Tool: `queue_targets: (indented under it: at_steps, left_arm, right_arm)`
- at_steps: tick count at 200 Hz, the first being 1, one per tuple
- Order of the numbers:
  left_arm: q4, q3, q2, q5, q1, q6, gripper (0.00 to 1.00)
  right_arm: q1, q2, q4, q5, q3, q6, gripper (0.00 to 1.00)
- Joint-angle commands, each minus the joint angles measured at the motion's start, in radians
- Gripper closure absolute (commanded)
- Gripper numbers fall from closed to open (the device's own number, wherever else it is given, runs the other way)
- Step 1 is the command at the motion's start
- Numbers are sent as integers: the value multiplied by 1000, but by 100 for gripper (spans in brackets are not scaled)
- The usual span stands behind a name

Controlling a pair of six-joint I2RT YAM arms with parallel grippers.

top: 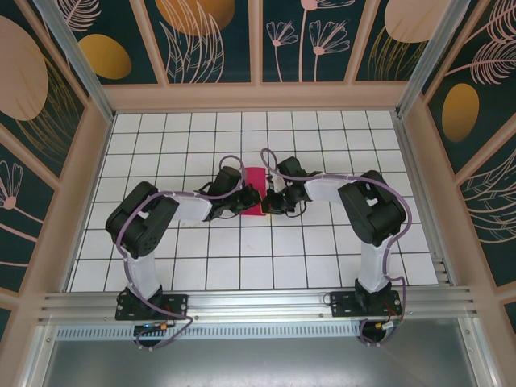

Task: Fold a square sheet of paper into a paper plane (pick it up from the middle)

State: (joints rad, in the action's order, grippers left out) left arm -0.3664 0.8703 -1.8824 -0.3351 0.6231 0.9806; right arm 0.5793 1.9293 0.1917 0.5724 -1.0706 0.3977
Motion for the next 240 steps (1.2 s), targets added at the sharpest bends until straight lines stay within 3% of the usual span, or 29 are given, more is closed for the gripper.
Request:
queue_targets:
  at_steps: [1,92,186,240]
  left_arm:
    - [14,-4,-43,-24,3,30,98]
    - [157,44,-48,123,-15,-33,97]
    - [199,127,-98,160,-160,-134,96]
    - [287,183,-91,298,-204,-244,95]
  right_arm:
    - [2,49,74,-65,8,-16,95]
    - [5,53,132,-123,40,-49,95]
    - [8,56,143,-147,75,-55,95]
    - [8,53,139,-143,69,-48,95]
